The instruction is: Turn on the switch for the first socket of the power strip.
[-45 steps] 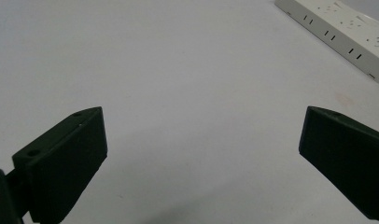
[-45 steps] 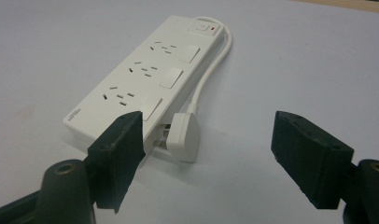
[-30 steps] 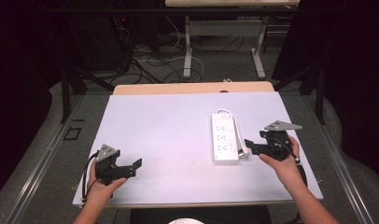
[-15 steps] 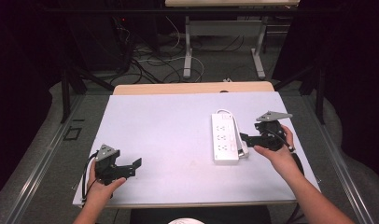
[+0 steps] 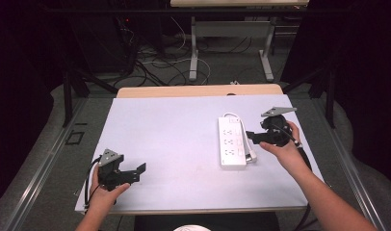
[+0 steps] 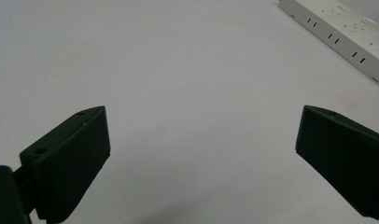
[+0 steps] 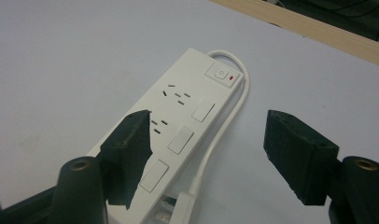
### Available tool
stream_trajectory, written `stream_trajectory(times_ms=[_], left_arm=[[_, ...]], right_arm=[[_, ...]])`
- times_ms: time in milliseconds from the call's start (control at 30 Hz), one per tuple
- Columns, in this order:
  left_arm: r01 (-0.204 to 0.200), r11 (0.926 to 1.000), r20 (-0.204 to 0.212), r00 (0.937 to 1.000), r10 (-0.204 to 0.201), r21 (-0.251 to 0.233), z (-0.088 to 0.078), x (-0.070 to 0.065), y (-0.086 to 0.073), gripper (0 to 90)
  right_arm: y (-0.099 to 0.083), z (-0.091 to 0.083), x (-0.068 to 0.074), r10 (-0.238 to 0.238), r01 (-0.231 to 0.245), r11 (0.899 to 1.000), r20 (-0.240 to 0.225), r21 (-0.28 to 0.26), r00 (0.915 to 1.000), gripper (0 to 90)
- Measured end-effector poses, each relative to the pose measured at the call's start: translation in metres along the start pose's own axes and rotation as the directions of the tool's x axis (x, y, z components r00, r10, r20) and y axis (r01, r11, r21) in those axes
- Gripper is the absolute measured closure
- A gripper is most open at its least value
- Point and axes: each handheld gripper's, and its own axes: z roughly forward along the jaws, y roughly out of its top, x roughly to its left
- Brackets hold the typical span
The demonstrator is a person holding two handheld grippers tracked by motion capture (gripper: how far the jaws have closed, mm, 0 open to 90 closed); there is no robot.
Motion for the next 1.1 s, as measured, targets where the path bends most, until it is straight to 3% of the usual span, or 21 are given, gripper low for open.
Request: stream_trajectory(times_ms=[633, 1100], left_arm=[[0.0, 1.0, 0.0, 1.0, 0.0, 0.008, 0.001, -0.001, -0.001, 3.2], [-0.002, 0.9999, 0.0, 1.0, 0.002, 0.013, 0.001, -0.001, -0.001, 3.4]], right_arm=[[0.014, 0.02, -0.005, -0.022, 0.021, 0.999, 0.013, 0.029, 0.9997, 37.0], [0.022, 0.039, -0.009, -0.083, 0.082, 0.996, 0.033, 0.038, 0.996, 36.9]])
